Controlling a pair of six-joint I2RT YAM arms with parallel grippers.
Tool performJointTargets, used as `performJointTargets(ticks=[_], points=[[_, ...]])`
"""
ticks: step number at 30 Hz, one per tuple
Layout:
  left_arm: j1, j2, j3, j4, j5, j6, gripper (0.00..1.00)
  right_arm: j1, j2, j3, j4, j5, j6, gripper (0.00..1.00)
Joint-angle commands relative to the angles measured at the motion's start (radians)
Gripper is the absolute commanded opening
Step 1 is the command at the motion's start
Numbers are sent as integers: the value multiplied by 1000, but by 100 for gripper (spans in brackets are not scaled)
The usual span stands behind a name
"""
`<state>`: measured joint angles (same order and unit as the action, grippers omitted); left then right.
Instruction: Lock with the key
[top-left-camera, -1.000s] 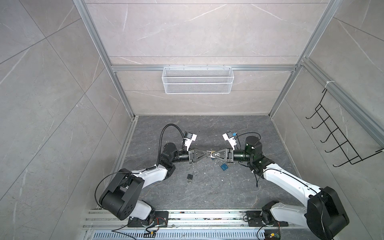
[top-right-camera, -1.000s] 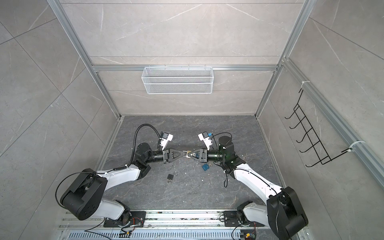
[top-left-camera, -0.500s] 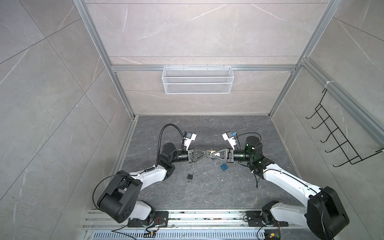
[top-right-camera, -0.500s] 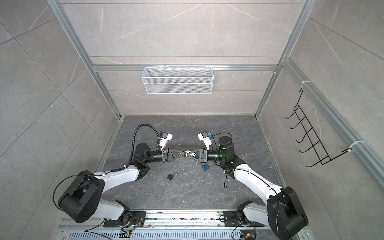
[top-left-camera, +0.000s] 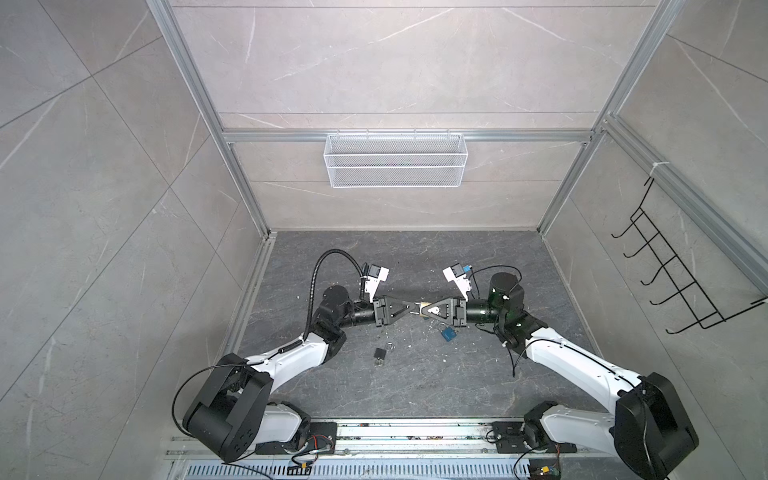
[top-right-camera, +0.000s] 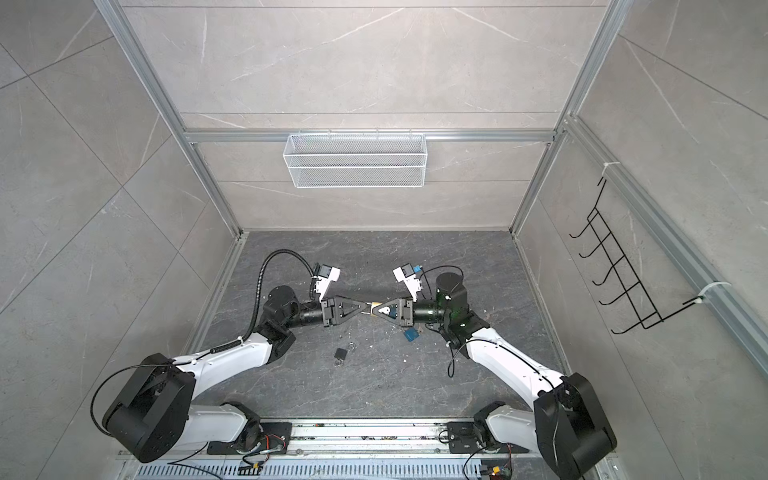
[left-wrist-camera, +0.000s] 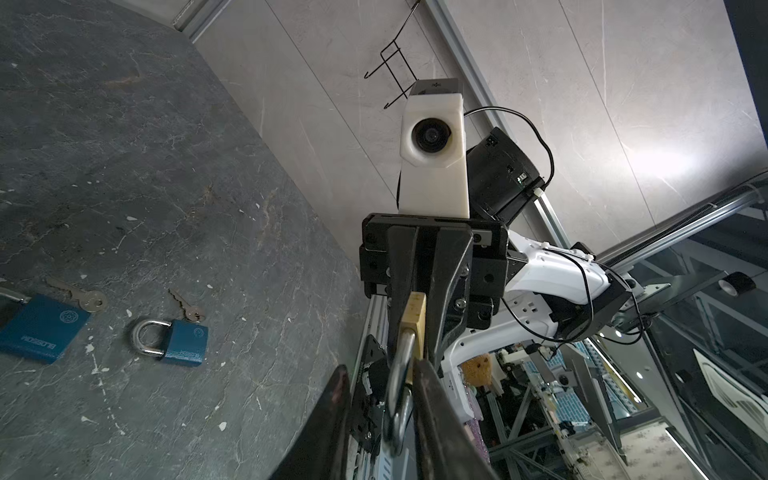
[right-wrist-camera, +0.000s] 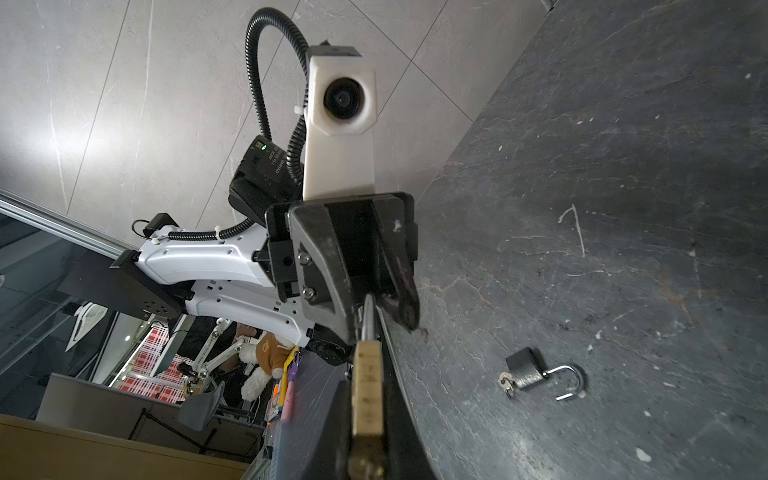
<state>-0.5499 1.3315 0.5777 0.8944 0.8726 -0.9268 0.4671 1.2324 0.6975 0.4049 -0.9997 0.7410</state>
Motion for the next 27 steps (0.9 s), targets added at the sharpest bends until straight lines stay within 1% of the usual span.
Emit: performJointTargets(ticks=[1, 4, 7, 15, 21, 27], points=[[1, -39, -6, 18, -9, 28, 24, 6, -16, 20, -3, -15, -22, 0], [1, -46, -9, 10, -12, 31, 15, 5, -15, 23, -6, -11, -24, 0], [1, -56, -8, -6, -20, 38, 0, 7, -11, 25, -9, -6, -26, 0], [-18, -48, -2, 7, -16, 35, 0, 8, 2, 37, -25, 8, -43, 0], [-72, -37, 16, 12, -13, 58, 0, 19, 20, 42, 3, 14, -44, 0], [-124, -7, 42, 32, 52, 78, 0, 43, 49, 55, 31, 15, -43, 0]])
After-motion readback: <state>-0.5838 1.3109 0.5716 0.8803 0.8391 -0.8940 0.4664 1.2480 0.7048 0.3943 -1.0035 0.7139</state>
